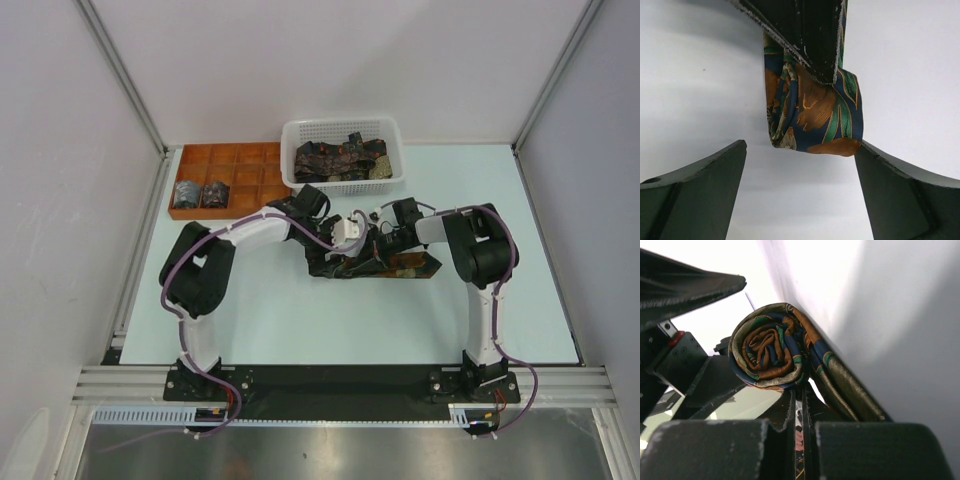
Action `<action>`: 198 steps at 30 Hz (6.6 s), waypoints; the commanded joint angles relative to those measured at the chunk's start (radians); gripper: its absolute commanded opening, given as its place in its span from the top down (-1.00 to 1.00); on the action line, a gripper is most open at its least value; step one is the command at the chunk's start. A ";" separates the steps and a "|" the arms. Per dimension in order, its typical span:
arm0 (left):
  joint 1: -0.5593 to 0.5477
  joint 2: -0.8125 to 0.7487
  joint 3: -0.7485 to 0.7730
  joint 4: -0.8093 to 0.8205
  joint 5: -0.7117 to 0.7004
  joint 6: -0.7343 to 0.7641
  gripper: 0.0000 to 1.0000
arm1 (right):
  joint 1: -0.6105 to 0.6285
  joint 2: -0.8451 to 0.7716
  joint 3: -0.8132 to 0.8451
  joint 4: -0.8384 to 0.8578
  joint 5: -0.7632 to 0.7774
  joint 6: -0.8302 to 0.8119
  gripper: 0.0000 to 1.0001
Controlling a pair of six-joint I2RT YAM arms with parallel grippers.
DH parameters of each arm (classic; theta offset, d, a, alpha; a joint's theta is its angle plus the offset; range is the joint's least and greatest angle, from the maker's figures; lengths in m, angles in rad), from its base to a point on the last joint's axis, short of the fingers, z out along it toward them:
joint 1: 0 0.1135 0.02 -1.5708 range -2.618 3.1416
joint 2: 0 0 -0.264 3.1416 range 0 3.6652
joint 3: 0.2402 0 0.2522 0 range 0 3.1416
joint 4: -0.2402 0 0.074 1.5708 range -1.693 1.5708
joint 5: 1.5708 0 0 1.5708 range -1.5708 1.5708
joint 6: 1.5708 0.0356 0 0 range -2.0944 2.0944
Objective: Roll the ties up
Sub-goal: Roll the tie at the center of the board.
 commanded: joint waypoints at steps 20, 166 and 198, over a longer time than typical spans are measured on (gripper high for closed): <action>-0.084 0.099 0.133 -0.058 -0.019 0.064 0.29 | -0.019 0.045 0.112 -0.209 0.261 -0.138 0.92; -0.078 0.096 0.024 0.383 0.137 -0.359 -0.94 | -0.092 0.048 0.120 -0.312 0.503 -0.323 1.00; -0.145 0.225 0.251 -0.227 -0.176 0.040 0.77 | -0.074 -0.043 0.120 -0.295 0.164 -0.288 0.42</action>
